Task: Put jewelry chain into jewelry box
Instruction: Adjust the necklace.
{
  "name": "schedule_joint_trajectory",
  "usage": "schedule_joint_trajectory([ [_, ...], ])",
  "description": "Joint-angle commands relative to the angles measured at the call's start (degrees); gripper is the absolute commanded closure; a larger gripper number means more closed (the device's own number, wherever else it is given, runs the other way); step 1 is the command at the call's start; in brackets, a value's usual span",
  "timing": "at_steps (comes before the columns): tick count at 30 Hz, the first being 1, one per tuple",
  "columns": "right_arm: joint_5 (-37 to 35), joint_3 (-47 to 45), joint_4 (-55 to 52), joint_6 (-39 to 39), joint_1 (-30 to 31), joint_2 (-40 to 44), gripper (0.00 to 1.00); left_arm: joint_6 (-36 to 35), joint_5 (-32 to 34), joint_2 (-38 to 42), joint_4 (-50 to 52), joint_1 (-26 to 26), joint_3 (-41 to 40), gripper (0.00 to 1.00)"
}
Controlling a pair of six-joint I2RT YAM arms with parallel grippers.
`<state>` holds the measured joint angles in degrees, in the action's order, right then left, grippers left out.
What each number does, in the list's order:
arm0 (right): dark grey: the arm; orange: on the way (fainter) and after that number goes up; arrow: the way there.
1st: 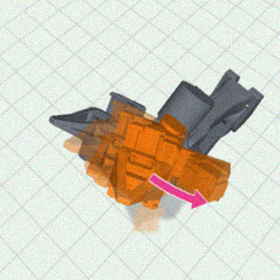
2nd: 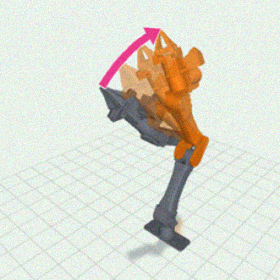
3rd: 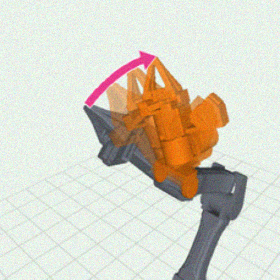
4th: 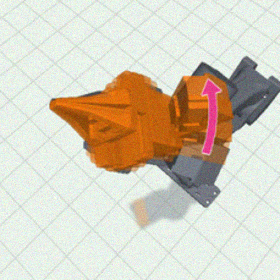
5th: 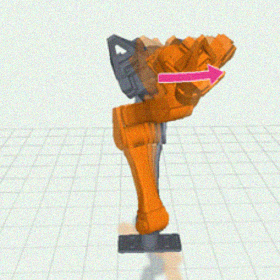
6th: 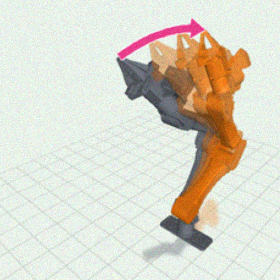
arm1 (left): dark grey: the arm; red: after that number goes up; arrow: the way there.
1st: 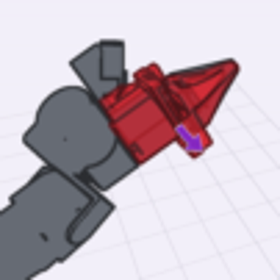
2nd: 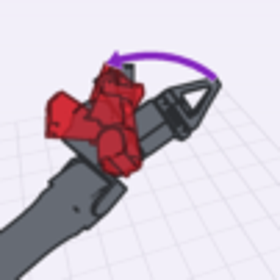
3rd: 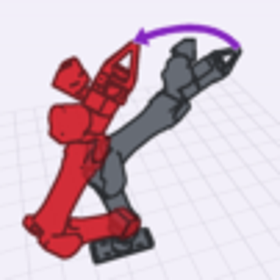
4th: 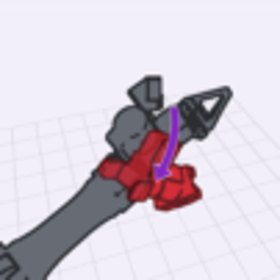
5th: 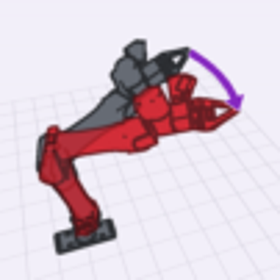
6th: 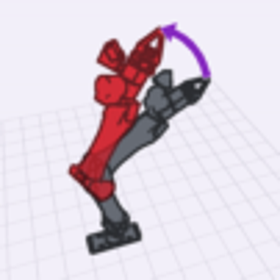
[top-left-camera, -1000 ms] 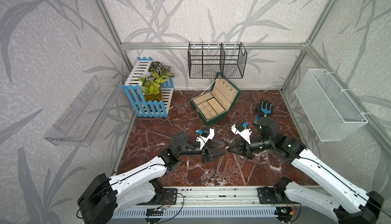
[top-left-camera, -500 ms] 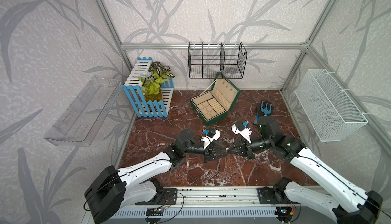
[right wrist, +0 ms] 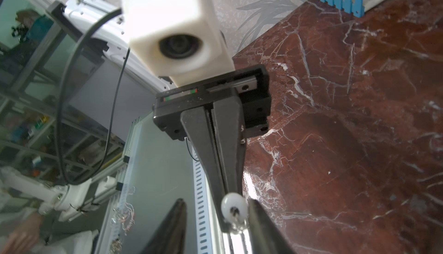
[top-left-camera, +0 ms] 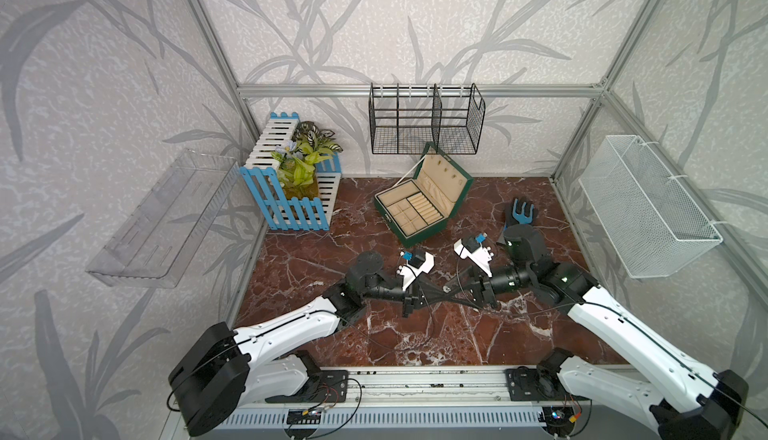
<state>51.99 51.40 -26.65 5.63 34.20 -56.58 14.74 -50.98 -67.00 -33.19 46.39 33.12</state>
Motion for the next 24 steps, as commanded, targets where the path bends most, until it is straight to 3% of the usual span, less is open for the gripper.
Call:
schedule_joint_trajectory([
  [1, -7.0, -2.1, 3.0, 0.6, -0.2, 3.3, 0.31, 0.2, 5.7, 1.2, -2.6, 0.2, 0.5, 1.0],
  [3, -9.4, -4.2, 6.2, 1.3, -0.2, 4.9, 0.23, 1.2, 7.3, 1.2, -3.9, 0.2, 0.4, 1.0],
  [11, -20.5, -14.8, 21.6, 0.3, 2.3, 7.6, 0.15, 6.1, 12.2, 1.4, -9.4, 0.2, -1.2, 1.0],
  [17, -36.4, -19.7, 33.7, -2.8, 11.5, 6.5, 0.18, 7.8, 13.4, 1.7, -10.5, 0.2, -2.0, 1.0],
  [24, -41.6, -22.3, 43.3, -1.5, 13.0, 5.1, 0.34, 9.4, 14.6, 2.3, -11.8, 0.3, -2.9, 1.0],
])
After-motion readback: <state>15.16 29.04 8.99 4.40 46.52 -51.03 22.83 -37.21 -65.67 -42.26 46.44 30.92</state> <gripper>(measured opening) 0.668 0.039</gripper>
